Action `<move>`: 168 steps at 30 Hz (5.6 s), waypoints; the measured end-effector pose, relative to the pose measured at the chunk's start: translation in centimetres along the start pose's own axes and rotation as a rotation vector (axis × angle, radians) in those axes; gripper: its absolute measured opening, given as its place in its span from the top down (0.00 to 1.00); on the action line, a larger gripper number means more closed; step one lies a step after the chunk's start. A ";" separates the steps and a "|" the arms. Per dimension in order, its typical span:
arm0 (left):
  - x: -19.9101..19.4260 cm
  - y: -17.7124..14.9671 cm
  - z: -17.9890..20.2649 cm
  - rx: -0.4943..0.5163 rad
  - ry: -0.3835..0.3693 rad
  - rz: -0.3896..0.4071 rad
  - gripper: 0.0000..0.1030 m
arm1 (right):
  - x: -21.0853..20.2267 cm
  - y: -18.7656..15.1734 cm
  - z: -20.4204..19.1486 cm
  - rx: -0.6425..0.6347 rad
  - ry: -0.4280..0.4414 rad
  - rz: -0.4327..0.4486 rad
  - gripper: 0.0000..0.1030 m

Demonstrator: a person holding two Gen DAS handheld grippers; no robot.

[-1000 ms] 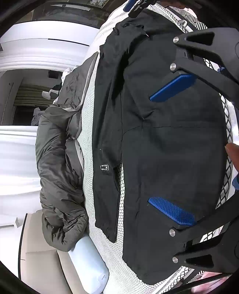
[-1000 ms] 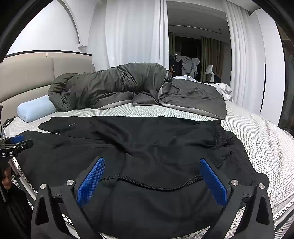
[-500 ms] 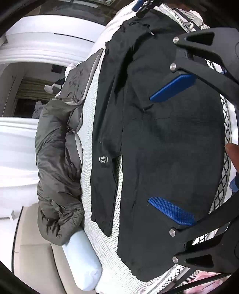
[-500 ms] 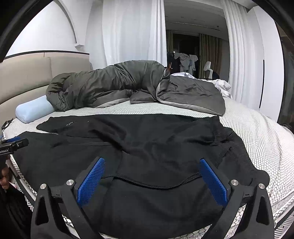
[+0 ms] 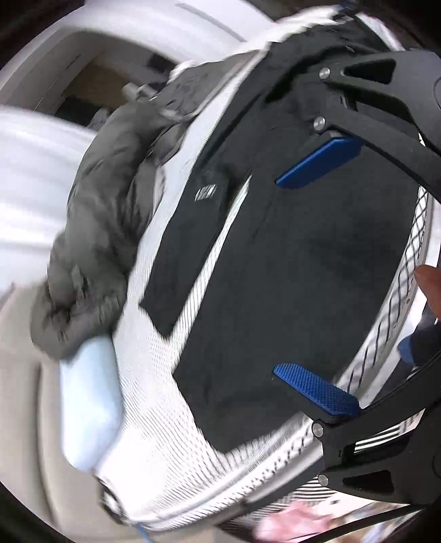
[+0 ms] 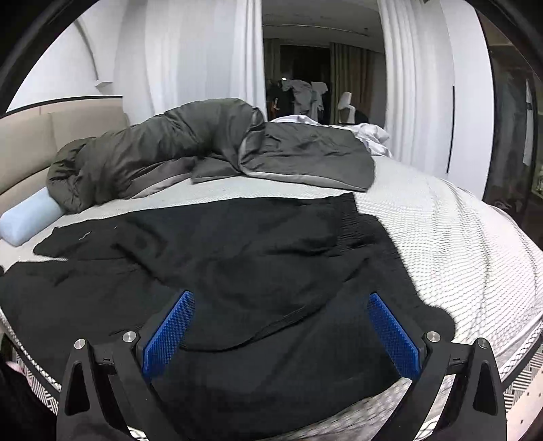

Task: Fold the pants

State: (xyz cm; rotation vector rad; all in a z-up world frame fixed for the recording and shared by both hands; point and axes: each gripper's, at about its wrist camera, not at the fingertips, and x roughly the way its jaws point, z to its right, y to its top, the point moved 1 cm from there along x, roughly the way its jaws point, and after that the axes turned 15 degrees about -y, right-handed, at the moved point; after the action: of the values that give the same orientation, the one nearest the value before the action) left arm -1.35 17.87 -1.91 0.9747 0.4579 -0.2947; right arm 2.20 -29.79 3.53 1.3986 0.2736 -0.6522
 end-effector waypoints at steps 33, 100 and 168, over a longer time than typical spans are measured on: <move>2.7 5.0 -13.4 -0.245 -0.054 -0.029 0.94 | 0.7 -3.3 7.9 0.278 0.098 -0.226 0.00; 18.1 18.1 -6.3 -0.118 0.079 -0.092 0.23 | 13.8 11.5 1.6 0.418 -0.021 -0.188 0.09; 10.3 8.9 -9.4 -0.226 0.062 -0.098 0.83 | 9.9 -2.0 8.8 0.606 0.175 -0.450 0.55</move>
State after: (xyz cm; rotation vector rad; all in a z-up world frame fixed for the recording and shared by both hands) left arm 9.18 30.15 -5.11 0.7433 0.5837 -0.2946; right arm 7.18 -40.96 -1.95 2.0049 0.5728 -1.0398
